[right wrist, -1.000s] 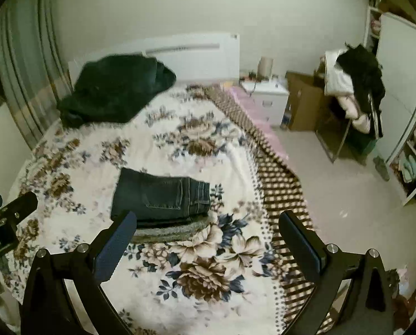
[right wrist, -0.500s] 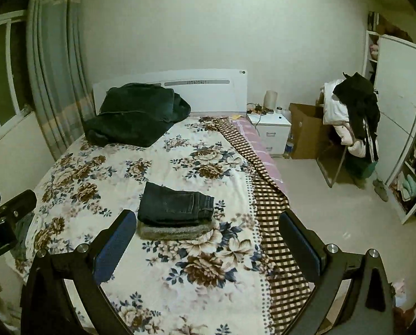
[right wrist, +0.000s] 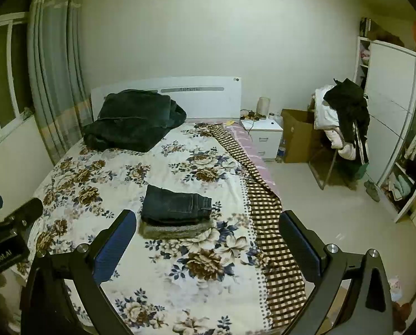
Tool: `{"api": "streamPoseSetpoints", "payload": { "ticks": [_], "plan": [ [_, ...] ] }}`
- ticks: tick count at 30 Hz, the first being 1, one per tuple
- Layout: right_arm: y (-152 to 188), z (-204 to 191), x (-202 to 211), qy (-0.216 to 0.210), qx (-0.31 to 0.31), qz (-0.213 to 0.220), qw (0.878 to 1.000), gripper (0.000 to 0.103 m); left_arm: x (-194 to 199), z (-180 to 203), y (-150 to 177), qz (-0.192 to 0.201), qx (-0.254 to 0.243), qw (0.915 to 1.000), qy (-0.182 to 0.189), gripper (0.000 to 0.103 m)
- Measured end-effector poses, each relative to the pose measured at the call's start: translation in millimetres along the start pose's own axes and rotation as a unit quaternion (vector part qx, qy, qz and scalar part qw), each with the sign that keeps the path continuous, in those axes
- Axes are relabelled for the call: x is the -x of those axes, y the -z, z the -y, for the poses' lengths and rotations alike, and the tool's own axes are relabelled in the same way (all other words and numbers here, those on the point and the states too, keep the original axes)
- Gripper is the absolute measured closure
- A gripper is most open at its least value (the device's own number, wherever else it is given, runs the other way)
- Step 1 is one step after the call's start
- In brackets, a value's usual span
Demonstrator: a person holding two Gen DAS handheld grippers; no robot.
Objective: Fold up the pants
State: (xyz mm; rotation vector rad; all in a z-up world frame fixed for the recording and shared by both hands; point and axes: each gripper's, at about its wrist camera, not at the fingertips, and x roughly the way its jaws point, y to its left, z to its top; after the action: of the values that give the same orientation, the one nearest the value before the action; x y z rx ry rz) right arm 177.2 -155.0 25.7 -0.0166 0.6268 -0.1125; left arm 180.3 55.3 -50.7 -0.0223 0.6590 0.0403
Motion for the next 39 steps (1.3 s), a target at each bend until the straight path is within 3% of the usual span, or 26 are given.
{"api": "streamPoseSetpoints", "payload": {
  "ticks": [29,34,39],
  "plan": [
    [27.1,1.3,13.8,-0.011,0.003,-0.013,1.0,0.0,24.0,-4.5,26.6,-0.002,-0.001,1.0,-0.008,0.0],
    [27.2,0.2,13.9,-0.013,0.001,-0.013,1.0,0.0,30.1,-1.9,26.7,0.003,-0.006,0.9994,-0.033,0.0],
    [27.3,0.8,13.8,-0.013,0.002,-0.012,1.0,0.0,31.9,-2.5,26.2,0.004,-0.004,0.9994,-0.035,0.0]
  ]
}}
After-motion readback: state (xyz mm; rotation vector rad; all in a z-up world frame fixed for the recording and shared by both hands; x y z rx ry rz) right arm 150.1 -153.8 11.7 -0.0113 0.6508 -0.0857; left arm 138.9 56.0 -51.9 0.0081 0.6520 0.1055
